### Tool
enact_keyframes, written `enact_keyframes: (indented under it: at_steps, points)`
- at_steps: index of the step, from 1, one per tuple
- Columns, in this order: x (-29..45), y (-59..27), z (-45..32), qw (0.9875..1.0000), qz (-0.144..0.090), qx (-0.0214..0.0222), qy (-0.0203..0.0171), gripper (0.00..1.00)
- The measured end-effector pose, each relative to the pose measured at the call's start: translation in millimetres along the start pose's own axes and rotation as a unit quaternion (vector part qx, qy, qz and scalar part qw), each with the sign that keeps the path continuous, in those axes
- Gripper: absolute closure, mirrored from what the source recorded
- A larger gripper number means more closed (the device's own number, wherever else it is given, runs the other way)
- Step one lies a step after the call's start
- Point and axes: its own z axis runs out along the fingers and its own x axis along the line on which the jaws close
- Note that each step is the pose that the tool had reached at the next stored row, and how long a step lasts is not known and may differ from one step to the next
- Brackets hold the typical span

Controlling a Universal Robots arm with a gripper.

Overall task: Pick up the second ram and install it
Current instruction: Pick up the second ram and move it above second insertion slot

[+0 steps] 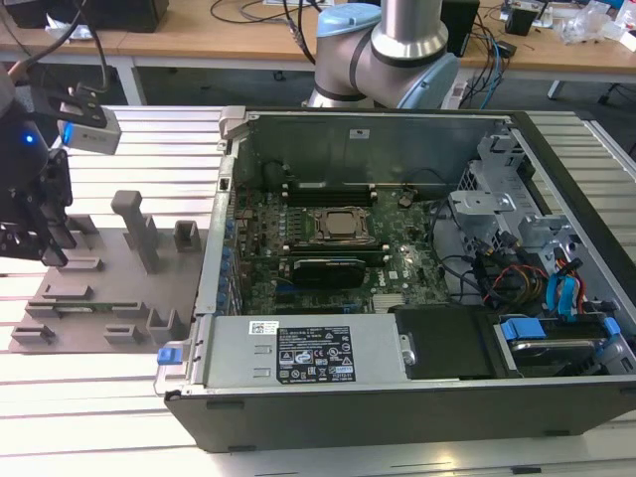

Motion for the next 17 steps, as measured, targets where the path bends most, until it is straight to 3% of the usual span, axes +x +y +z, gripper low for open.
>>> enact_keyframes:
  at_steps: [17]
  points:
    - [0.3, -0.5, 10.7, 1.0000, -0.009, -0.0002, 0.0004, 0.70]
